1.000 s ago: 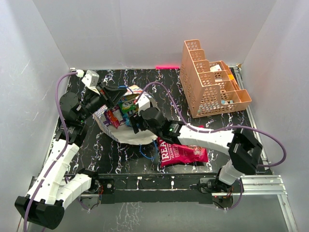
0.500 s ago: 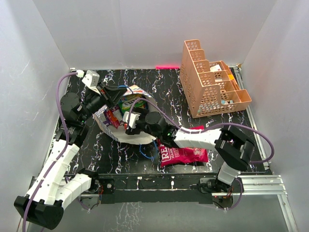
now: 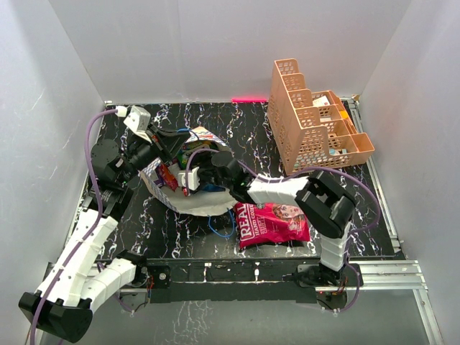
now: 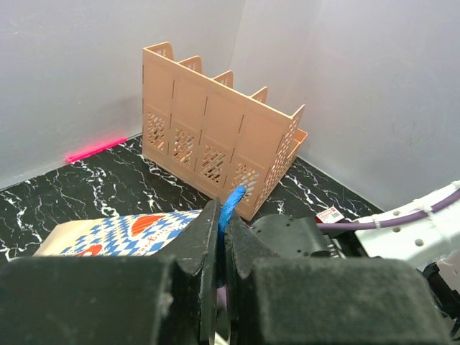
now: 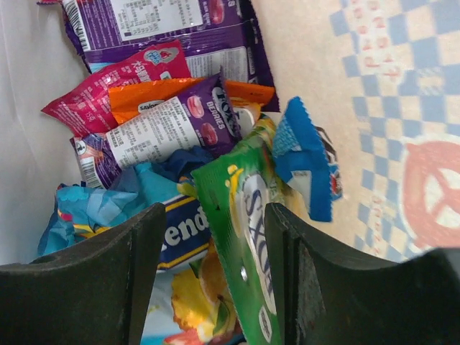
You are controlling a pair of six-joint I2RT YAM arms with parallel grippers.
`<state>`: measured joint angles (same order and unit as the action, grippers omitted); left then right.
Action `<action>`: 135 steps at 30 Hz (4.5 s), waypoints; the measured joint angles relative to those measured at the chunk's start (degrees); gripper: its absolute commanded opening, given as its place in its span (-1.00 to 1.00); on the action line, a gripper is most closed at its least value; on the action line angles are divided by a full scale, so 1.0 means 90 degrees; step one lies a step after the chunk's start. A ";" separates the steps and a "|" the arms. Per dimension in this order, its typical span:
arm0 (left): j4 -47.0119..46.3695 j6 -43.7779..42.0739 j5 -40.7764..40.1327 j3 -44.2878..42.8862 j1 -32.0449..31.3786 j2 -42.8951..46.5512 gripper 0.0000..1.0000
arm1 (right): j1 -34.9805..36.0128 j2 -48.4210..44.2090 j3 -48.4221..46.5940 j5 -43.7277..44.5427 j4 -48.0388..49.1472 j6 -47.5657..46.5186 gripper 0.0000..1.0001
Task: Take the snacks out of the paper bag
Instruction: Take out the snack from the paper bag, then place the snack at the center of the board.
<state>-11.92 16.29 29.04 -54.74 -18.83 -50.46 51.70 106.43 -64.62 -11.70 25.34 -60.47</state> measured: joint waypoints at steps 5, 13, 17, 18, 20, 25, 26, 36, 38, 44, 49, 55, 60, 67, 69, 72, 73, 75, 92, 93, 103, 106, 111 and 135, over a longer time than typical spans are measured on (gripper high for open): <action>0.0046 -0.0134 -0.0100 0.0000 -0.0102 0.0041 -1.00 | -0.0010 0.0466 -0.0423 0.0073 -0.0117 -0.0330 -0.29; 0.0221 -0.0240 -0.0617 -0.0002 -0.0182 0.0085 -1.00 | -0.0007 0.0634 -0.0500 0.0811 0.0257 -0.0464 -0.84; 0.0231 -0.0199 -0.0935 -0.0002 -0.0185 0.0097 -1.00 | 0.0017 0.0546 -0.0508 0.0801 0.0104 -0.0350 -0.85; 0.0231 -0.0187 -0.1010 -0.0002 -0.0187 0.0097 -1.00 | 0.0022 0.0459 -0.0508 0.0770 -0.0049 -0.0282 -0.85; 0.0228 -0.0165 -0.1120 -0.0002 -0.0189 0.0097 -1.00 | 0.0024 0.0199 -0.0508 0.0651 -0.0432 -0.0143 -0.85; 0.0228 -0.0117 -0.1331 -0.0017 -0.0192 0.0092 -1.00 | 0.0046 -0.0906 -0.0304 0.0299 -0.1086 0.0408 -0.85; 0.0238 -0.0119 -0.1353 -0.0036 -0.0192 0.0087 -1.00 | 0.0051 -0.1134 -0.0301 0.0219 -0.1188 0.0554 -0.85; 0.0333 -0.0143 -0.1501 -0.0192 -0.0197 0.0015 -1.00 | 0.0097 -0.2701 -0.0328 -0.0546 -0.2849 0.1965 -0.85; 0.0333 -0.0151 -0.1513 -0.0194 -0.0197 0.0005 -1.00 | 0.0121 -0.3189 -0.0284 -0.0500 -0.3225 0.2227 -0.85; 0.0389 -0.0243 -0.1549 -0.0272 -0.0197 -0.0087 -1.00 | 0.0109 -0.4991 -0.0338 -0.0330 -0.4437 0.2669 -0.85; 0.0430 -0.0338 -0.1666 -0.0362 -0.0197 -0.0117 -1.00 | 0.0117 -0.5809 -0.0653 0.0221 -0.5472 0.2630 -0.85; 0.0563 -0.0454 -0.1727 -0.0481 -0.0197 -0.0141 -1.00 | 0.0114 -0.5831 -0.0639 0.1253 -0.6637 0.2200 -0.84; 0.0644 -0.0527 -0.1800 -0.0503 -0.0202 -0.0146 -1.00 | -0.0236 -0.5195 -0.0590 0.1630 -0.6926 0.1715 -0.85; 0.0702 -0.0573 -0.1829 -0.0503 -0.0202 -0.0114 -1.00 | -0.1574 -0.4075 -0.0590 0.0984 -0.6836 0.0852 -0.84; 0.0716 -0.0580 -0.1831 -0.0503 -0.0202 -0.0102 -1.00 | -0.2120 -0.3725 -0.0595 0.0627 -0.6642 0.0576 -0.85; 0.0716 -0.0578 -0.1834 -0.0503 -0.0202 -0.0075 -1.00 | -0.2645 -0.3106 -0.0748 0.0141 -0.6419 0.0187 -0.85; 0.0716 -0.0576 -0.1834 -0.0503 -0.0202 -0.0063 -1.00 | -0.2786 -0.2854 -0.0886 0.0002 -0.6385 0.0041 -0.85; 0.0716 -0.0568 -0.1834 -0.0503 -0.0202 -0.0041 -1.00 | -0.2975 -0.2339 -0.1260 -0.0214 -0.6302 -0.0291 -0.85; 0.1001 -0.0522 -0.1855 -0.0498 -0.0223 0.0214 -1.00 | -0.3089 -0.0811 -0.0806 -0.0940 -0.4833 -0.2873 -0.84; 0.0996 -0.0517 -0.1853 -0.0491 -0.0223 0.0214 -1.00 | -0.3050 -0.0950 -0.0527 -0.0979 -0.4804 -0.2909 -0.83; 0.1003 -0.0481 -0.1846 -0.0474 -0.0226 0.0211 -1.00 | -0.2846 -0.2191 0.1426 -0.1377 -0.4512 -0.2616 -0.68; 0.1003 -0.0481 -0.1846 -0.0474 -0.0226 0.0211 -1.00 | -0.2839 -0.2191 0.1569 -0.1389 -0.4439 -0.2431 -0.64; 0.1003 -0.0483 -0.1846 -0.0474 -0.0226 0.0194 -1.00 | -0.2820 -0.2191 0.1579 -0.1435 -0.4374 -0.1865 -0.49; 0.1360 0.0435 -0.2516 0.0017 -0.0255 0.0367 -1.00 | -0.2628 -0.4449 0.3531 -0.1358 -0.2244 0.2108 0.98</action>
<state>0.32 20.21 6.39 -54.59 -21.12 -47.16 28.05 66.39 -32.84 -23.92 5.15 -41.50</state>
